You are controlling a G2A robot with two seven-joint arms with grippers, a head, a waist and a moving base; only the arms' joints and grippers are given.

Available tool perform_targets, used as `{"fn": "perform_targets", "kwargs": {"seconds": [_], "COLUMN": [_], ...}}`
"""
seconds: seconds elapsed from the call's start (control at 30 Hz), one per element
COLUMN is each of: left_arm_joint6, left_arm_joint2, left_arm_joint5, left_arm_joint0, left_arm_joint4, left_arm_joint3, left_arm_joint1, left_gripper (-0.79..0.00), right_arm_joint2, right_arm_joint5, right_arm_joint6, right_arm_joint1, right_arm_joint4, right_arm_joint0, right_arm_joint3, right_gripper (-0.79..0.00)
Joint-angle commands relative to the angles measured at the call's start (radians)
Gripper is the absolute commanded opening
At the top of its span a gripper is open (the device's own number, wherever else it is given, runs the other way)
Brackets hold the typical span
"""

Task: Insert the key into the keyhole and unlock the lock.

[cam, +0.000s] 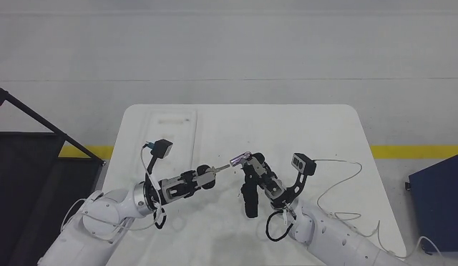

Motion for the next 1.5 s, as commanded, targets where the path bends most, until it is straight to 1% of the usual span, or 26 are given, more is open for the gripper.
{"fn": "perform_targets", "kwargs": {"seconds": [0.0, 0.17, 0.3, 0.5, 0.63, 0.7, 0.73, 0.77, 0.83, 0.9, 0.93, 1.07, 1.1, 1.2, 1.27, 1.3, 1.37, 1.47], "left_arm_joint6": [0.001, 0.003, 0.032, 0.097, 0.104, 0.1, 0.116, 0.159, 0.273, 0.36, 0.393, 0.493, 0.512, 0.501, 0.499, 0.507, 0.52, 0.52], "left_arm_joint2": [-0.001, -0.007, -0.022, -0.053, -0.067, -0.066, -0.023, 0.032, 0.137, 0.22, 0.258, 0.389, 0.383, 0.358, 0.344, 0.336, 0.339, 0.339], "left_arm_joint5": [0.003, 0.015, 0.057, 0.109, 0.112, 0.114, 0.108, 0.105, 0.132, 0.165, 0.178, 0.223, 0.23, 0.211, 0.214, 0.236, 0.244, 0.244], "left_arm_joint0": [0.002, 0.006, 0.019, 0.073, 0.097, 0.104, 0.141, 0.182, 0.226, 0.232, 0.231, 0.212, 0.196, 0.177, 0.178, 0.182, 0.184, 0.184], "left_arm_joint4": [0.001, 0.015, 0.069, 0.157, 0.165, 0.163, 0.195, 0.254, 0.389, 0.49, 0.529, 0.641, 0.645, 0.606, 0.593, 0.6, 0.616, 0.616], "left_arm_joint3": [-0.004, -0.012, -0.033, -0.111, -0.137, -0.145, -0.17, -0.201, -0.248, -0.26, -0.261, -0.249, -0.235, -0.214, -0.209, -0.199, -0.191, -0.191], "left_arm_joint1": [0.0, -0.001, -0.001, 0.0, 0.0, 0.0, -0.003, -0.009, -0.023, -0.036, -0.042, -0.067, -0.07, -0.069, -0.068, -0.068, -0.069, -0.069], "left_gripper": [-0.785, -0.785, -0.785, -0.785, -0.785, -0.785, -0.785, -0.785, -0.785, -0.785, -0.785, -0.785, -0.785, -0.785, -0.785, -0.785, -0.785, -0.785], "right_arm_joint2": [0.0, 0.0, 0.0, 0.0, 0.0, 0.012, 0.023, 0.033, 0.056, 0.08, 0.091, 0.137, 0.148, 0.181, 0.204, 0.217, 0.244, 0.248], "right_arm_joint5": [0.0, 0.0, 0.0, 0.0, 0.0, 0.017, 0.02, 0.025, 0.044, 0.072, 0.071, 0.076, 0.087, 0.107, 0.115, 0.123, 0.142, 0.146], "right_arm_joint6": [0.0, 0.0, 0.0, 0.0, 0.0, 0.024, 0.038, 0.05, 0.076, 0.095, 0.103, 0.137, 0.147, 0.161, 0.169, 0.172, 0.177, 0.179], "right_arm_joint1": [0.0, 0.0, 0.0, 0.0, 0.0, -0.001, -0.002, -0.002, -0.002, -0.001, -0.001, 0.001, 0.001, 0.001, 0.0, 0.001, 0.002, 0.003], "right_arm_joint4": [0.0, 0.0, 0.0, 0.0, 0.0, 0.013, 0.02, 0.027, 0.033, 0.035, 0.035, 0.027, 0.022, 0.02, 0.017, 0.011, -0.006, -0.008], "right_arm_joint0": [0.0, 0.0, 0.0, 0.0, 0.0, -0.011, -0.018, -0.026, -0.04, -0.056, -0.064, -0.098, -0.105, -0.131, -0.146, -0.153, -0.17, -0.173], "right_arm_joint3": [0.0, 0.0, 0.0, 0.0, 0.0, -0.013, -0.018, -0.019, -0.024, -0.035, -0.044, -0.064, -0.064, -0.072, -0.077, -0.079, -0.087, -0.089], "right_gripper": [-0.785, -0.785, -0.785, -0.785, -0.785, -0.785, -0.785, -0.785, -0.785, -0.785, -0.785, -0.785, -0.785, -0.785, -0.785, -0.785, -0.785, -0.785]}}
